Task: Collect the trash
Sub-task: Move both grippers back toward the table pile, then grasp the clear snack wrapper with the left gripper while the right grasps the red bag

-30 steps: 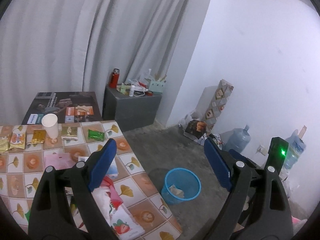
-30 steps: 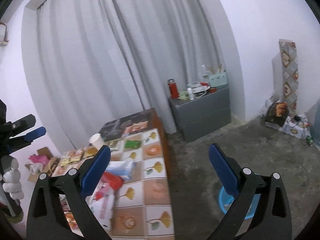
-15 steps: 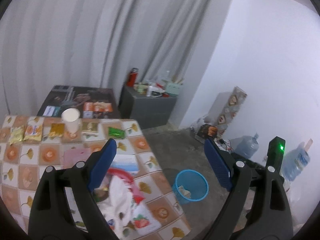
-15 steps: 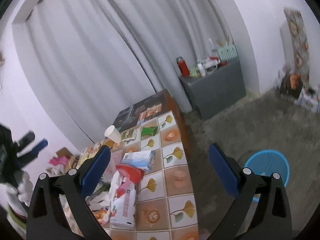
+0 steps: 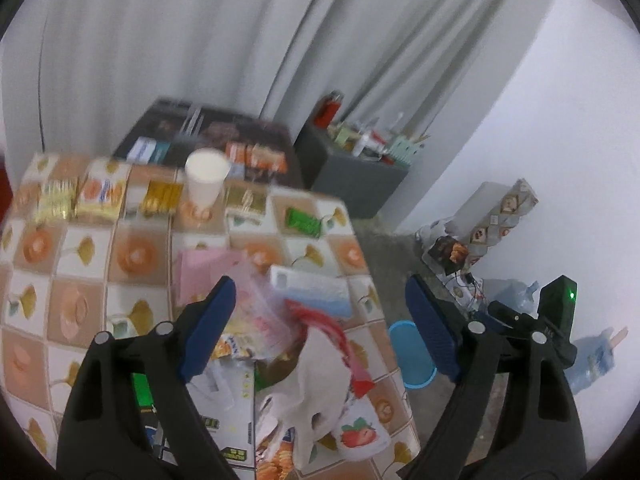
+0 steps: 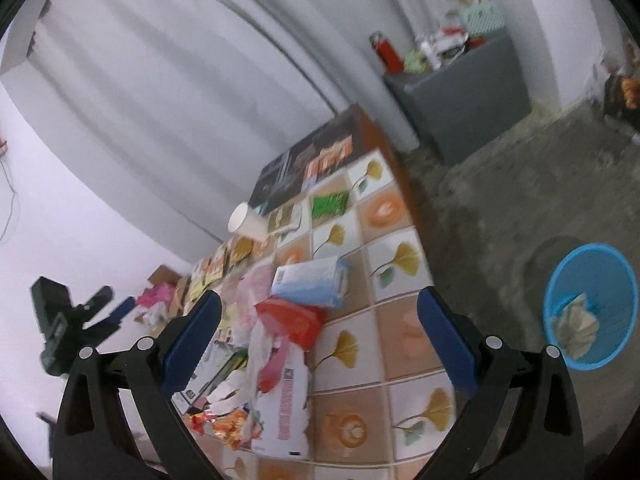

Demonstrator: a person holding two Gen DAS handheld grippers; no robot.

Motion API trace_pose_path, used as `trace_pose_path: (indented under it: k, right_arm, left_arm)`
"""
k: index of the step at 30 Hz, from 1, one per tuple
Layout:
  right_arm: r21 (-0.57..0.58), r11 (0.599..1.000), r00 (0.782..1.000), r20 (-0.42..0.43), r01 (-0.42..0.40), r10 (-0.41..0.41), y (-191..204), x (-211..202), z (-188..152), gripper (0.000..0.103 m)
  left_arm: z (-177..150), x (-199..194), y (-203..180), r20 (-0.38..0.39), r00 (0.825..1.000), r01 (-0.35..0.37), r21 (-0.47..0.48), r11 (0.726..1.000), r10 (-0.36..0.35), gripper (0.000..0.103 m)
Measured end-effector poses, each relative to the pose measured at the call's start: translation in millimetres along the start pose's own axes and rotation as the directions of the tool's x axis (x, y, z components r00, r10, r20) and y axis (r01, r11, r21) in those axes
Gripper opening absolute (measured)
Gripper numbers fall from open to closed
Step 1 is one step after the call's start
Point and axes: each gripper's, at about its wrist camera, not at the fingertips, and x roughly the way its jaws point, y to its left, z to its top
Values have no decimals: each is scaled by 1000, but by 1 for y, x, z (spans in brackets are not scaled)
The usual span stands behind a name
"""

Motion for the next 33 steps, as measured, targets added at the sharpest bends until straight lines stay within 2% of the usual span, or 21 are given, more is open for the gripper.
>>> trace_pose_path:
  k: [4,7,11,18,24,29,33]
  right_arm:
    - [35,998,996,-76,-55,57,2,31,4,95]
    - [46,998,992,-114,-46,51,3,53,9,94]
    - [68,997,984,-169,-49,60,1,82,16,92]
    - [188,981,953,-285,-53,106,-18,140,21,86]
    - [288,957,925,-352,-39,143,-32,180,19,83]
    - [308,951,903,-399,-31,159,-32,201,17,82]
    - [306,952,892,-425,-22,157,-29,210,14,82]
  left_arm:
    - [4,37,37,-123,992,-50,-107,993,37,72]
    - [3,65,71,-208,978,-70,-222,973,23,66]
    - [2,93,96,-263,965,-84,-257,963,14,64]
    - [25,146,122,-333,943,-101,-228,969,20,64]
    - [38,195,139,-422,906,-128,-212,969,27,64]
    - [37,206,128,-454,891,-81,-166,983,-4,64]
    - [34,207,118,-485,874,-78,-88,993,26,64]
